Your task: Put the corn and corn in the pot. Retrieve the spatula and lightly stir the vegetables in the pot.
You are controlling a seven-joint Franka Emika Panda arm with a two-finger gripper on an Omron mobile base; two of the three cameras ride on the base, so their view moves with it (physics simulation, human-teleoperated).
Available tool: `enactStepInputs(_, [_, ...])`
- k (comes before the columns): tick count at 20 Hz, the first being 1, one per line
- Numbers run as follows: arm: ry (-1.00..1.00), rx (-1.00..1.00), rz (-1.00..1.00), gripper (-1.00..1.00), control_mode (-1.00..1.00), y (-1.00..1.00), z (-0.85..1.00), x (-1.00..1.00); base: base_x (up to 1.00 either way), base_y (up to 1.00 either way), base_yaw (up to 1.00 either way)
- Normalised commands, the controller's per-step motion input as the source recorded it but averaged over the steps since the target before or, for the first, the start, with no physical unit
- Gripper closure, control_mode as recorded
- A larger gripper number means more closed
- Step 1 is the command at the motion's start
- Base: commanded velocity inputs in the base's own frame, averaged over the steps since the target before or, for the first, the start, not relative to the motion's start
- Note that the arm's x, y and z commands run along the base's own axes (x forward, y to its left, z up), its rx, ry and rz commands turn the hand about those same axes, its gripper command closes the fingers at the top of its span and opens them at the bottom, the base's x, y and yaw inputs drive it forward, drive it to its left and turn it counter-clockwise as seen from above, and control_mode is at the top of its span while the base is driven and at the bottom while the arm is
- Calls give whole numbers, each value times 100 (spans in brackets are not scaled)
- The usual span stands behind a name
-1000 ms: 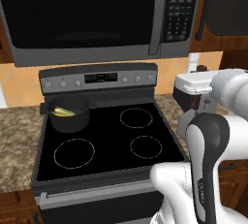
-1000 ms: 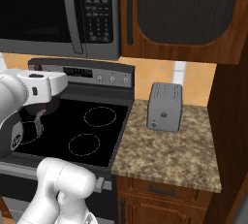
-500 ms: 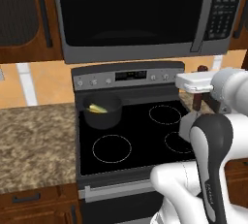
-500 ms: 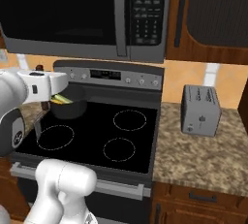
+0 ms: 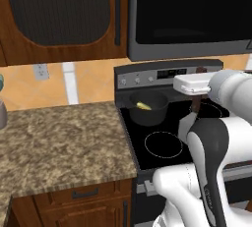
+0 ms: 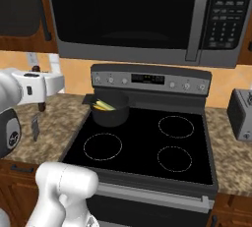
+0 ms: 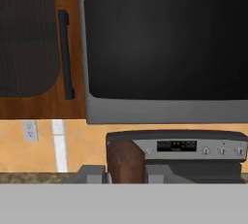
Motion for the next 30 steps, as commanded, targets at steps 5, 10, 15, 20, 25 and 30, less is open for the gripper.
enactStepInputs(5, [-5,0,-2,100,-100,-3,0,13,57,16,-7])
enactStepInputs(10, [-17,0,-3,100,-100,-50,-1,22,0,0,0])
enactStepInputs(15, [-33,6,-10,100,-100,-55,-13,8,0,0,0])
enactStepInputs(20, [-6,21,-24,100,-100,-76,-40,83,0,0,0])
enactStepInputs(25, [0,33,-35,100,-100,-55,-62,90,0,0,0])
enactStepInputs(30, [4,42,-31,100,-100,-38,-27,64,0,0,0])
